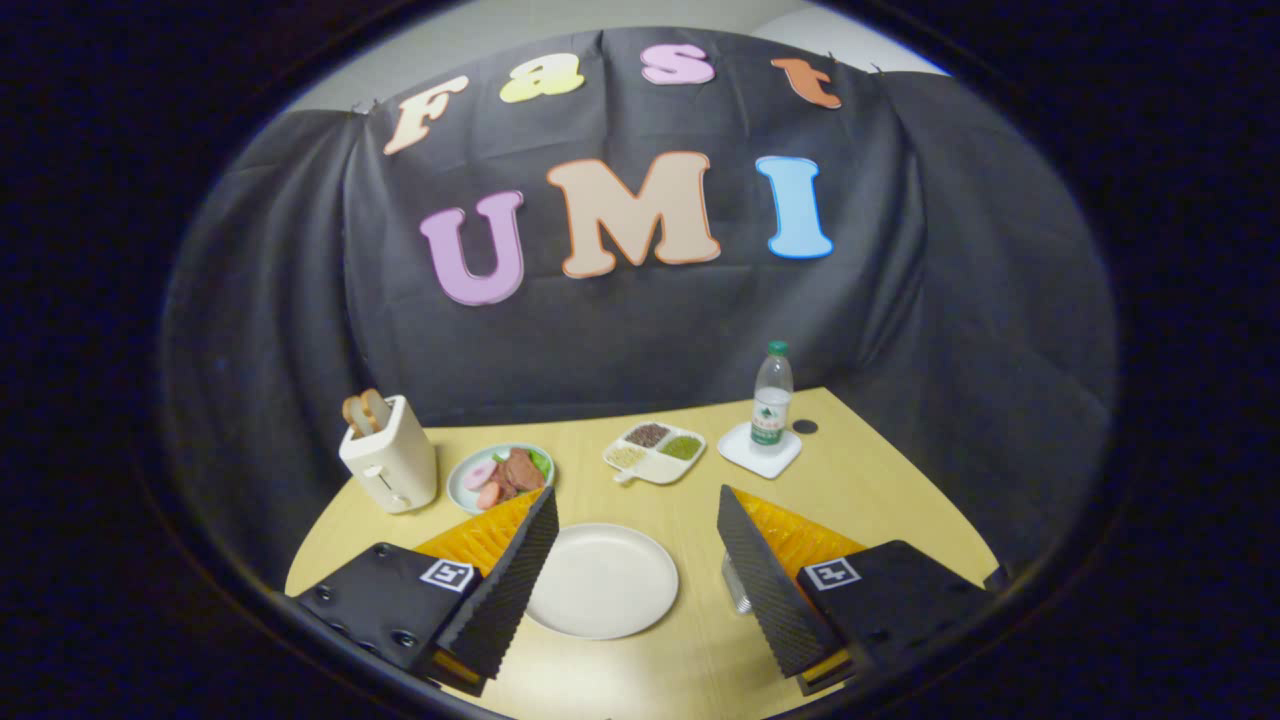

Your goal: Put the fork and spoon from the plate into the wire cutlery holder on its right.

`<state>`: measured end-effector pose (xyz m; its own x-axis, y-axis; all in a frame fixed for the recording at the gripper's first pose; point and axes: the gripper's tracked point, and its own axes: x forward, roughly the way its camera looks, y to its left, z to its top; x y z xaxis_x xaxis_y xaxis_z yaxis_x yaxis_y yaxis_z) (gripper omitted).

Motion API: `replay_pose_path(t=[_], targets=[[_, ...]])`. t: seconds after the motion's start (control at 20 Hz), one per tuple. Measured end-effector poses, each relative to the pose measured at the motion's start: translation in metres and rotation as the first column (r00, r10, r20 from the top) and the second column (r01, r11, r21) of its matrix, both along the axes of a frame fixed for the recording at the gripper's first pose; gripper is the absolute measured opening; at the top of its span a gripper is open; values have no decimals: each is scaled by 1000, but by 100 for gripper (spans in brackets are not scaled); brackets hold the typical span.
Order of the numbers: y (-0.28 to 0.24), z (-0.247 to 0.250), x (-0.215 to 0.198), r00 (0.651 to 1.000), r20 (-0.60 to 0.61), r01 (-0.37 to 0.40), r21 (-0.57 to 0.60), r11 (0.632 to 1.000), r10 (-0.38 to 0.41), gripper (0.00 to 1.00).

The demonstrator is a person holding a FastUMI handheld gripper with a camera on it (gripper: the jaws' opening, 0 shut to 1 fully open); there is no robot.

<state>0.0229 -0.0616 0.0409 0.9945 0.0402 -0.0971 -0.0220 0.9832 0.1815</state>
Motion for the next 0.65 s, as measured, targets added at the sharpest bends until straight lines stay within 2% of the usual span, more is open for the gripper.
replay_pose_path(t=[0.2, 0.65], targets=[[4, 6, -10, 992, 115, -38, -47, 998, 44, 100], [7, 10, -19, 980, 187, -60, -32, 998, 65, 100]])
